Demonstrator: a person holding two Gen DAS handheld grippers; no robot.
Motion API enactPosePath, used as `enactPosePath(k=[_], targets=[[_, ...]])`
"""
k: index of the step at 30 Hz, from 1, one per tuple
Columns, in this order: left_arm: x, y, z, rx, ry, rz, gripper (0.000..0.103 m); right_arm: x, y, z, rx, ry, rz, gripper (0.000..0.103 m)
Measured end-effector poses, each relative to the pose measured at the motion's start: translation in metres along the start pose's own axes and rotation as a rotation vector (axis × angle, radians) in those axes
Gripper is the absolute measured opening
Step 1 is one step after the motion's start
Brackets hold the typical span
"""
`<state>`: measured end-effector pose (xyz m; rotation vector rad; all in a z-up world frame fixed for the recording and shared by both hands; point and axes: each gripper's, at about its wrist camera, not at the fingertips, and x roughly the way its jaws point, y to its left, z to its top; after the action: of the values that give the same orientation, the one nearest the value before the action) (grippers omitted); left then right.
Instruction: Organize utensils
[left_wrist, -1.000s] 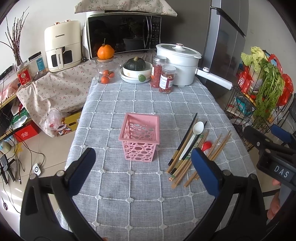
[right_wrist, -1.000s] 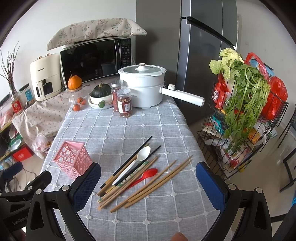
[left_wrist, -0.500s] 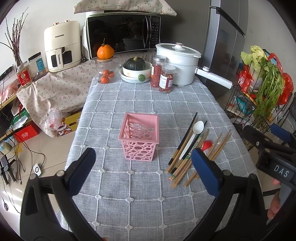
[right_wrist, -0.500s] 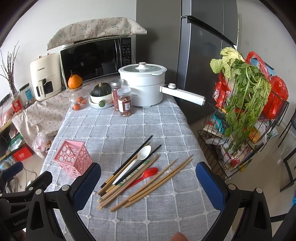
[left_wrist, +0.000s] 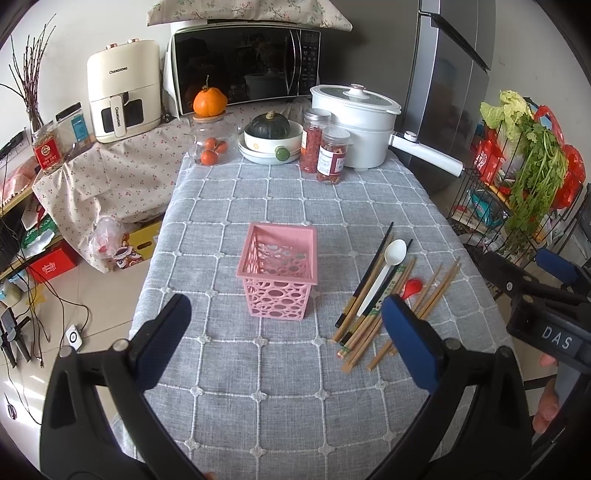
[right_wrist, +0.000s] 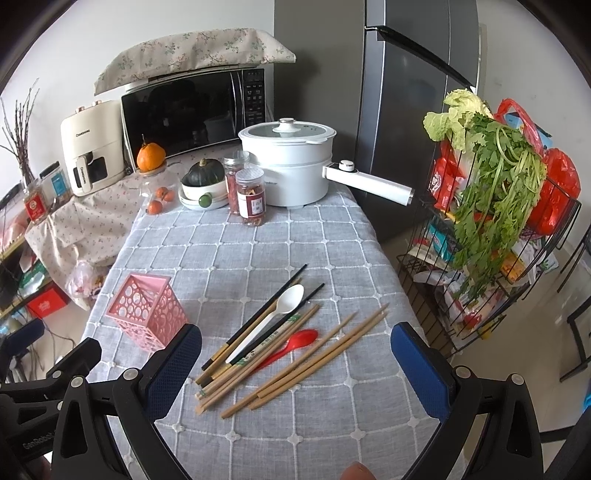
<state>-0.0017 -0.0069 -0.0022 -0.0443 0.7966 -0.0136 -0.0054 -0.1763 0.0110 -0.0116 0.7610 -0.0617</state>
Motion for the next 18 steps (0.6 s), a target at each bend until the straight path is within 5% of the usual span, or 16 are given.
enactPosePath(k=[5, 11, 18], targets=[[0.004, -0.005, 0.009, 0.017, 0.027, -0.073, 0.102, 0.011, -0.018, 0.009, 0.032, 0.036, 0.007, 0.103], [0.019, -0.027, 0.031, 0.086, 0.084, -0.174, 0.102, 0.055, -0.059, 0.021, 0.134, 0.195, 0.033, 0.103], [0.074, -0.066, 0.058, 0.123, 0.249, -0.269, 0.094, 0.106, -0.092, 0.027, 0.254, 0.345, 0.062, 0.100]])
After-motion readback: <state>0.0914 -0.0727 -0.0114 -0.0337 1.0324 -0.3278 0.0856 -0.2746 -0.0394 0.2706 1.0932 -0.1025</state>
